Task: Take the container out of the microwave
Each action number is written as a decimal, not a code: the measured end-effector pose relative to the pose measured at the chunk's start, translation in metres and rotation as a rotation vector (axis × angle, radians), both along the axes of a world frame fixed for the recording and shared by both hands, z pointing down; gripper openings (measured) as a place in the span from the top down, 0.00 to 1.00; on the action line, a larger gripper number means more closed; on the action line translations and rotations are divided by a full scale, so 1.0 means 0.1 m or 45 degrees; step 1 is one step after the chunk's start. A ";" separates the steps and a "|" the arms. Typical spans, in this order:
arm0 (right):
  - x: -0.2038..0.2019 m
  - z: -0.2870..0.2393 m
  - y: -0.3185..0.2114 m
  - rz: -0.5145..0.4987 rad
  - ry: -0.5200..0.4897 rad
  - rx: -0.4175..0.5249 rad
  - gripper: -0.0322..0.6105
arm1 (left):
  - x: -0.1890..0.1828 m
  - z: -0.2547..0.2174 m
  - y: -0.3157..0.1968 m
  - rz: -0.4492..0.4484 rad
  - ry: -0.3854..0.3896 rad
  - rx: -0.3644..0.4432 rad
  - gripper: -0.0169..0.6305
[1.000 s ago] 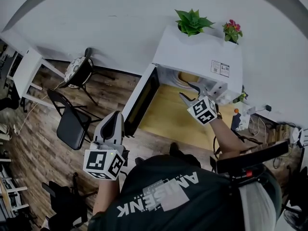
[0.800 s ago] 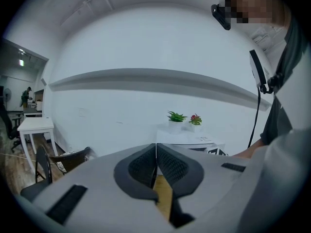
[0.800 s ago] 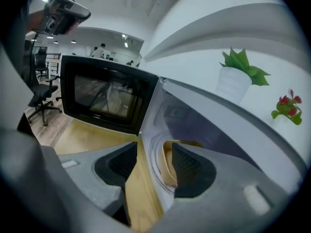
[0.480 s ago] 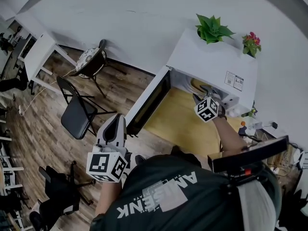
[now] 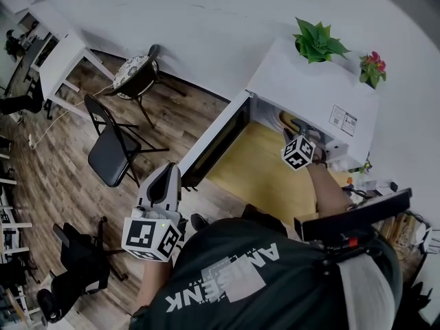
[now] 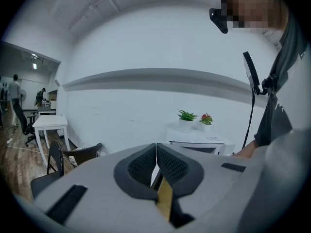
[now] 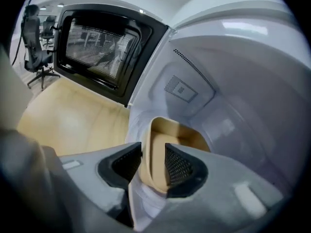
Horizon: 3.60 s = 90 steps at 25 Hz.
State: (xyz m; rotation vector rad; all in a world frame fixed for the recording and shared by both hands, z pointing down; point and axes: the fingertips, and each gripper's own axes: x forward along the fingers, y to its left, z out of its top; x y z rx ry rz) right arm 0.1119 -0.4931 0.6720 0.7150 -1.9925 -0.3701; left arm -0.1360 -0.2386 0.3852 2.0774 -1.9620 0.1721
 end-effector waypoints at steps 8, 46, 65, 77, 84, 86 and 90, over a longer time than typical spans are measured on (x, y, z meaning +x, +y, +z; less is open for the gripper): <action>-0.03 0.00 -0.04 -0.035 0.083 0.035 0.84 | -0.09 0.02 -0.01 -0.048 -0.006 -0.009 0.97; -0.58 -0.98 1.85 0.205 -0.271 -0.242 0.91 | -0.34 -0.02 -0.06 0.470 0.051 0.047 0.97; -0.62 -2.50 2.55 0.222 -0.495 -0.054 0.91 | 0.02 -0.24 -0.04 0.657 0.073 0.133 0.97; -0.55 -2.87 2.61 0.160 -0.519 -0.034 0.91 | 0.07 -0.37 -0.17 0.633 -0.022 0.175 0.97; -0.51 -2.89 2.63 0.159 -0.509 -0.025 0.91 | 0.12 -0.39 -0.17 0.636 -0.020 0.193 0.97; -0.49 -2.89 2.64 0.160 -0.510 -0.025 0.91 | 0.14 -0.38 -0.17 0.640 -0.017 0.192 0.97; -0.46 -2.89 2.66 0.167 -0.514 -0.035 0.91 | 0.19 -0.39 -0.15 0.644 -0.010 0.191 0.97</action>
